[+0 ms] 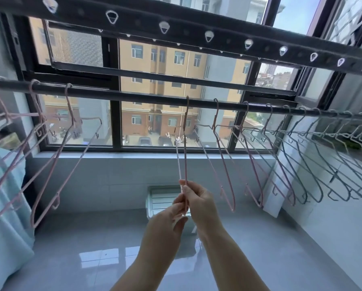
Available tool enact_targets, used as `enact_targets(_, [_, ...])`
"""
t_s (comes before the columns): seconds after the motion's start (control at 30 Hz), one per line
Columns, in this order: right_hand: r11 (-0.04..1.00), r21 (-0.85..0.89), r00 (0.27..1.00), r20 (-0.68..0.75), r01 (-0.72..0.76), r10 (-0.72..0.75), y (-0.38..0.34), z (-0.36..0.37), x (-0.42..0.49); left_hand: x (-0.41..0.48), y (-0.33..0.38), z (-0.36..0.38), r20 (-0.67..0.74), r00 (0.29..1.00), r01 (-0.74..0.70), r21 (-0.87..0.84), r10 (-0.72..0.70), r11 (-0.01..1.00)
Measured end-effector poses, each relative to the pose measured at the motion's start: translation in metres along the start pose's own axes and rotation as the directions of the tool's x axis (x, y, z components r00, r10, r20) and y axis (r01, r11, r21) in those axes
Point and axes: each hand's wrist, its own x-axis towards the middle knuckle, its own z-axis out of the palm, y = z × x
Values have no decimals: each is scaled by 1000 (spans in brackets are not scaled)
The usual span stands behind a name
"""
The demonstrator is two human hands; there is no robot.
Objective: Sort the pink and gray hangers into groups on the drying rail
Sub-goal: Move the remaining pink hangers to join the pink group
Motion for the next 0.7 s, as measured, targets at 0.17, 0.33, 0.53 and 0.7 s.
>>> enact_targets(0.17, [925, -363, 965, -180, 115, -190, 13, 14, -6, -10, -15, -36, -118, 993, 11, 145, 6, 989])
enact_targets(0.33, [677, -613, 766, -175, 407, -619, 10, 53, -25, -6, -20, -100, -396, 917, 32, 193, 48, 981])
enact_targets(0.53, [679, -514, 850, 270, 524, -451, 19, 113, -31, -17, -39, -157, -623, 781, 211, 322, 39, 923])
enact_targets(0.7, [724, -477, 828, 510, 498, -234, 35, 160, -28, -30, -60, -185, -613, 786, 375, 374, -78, 848])
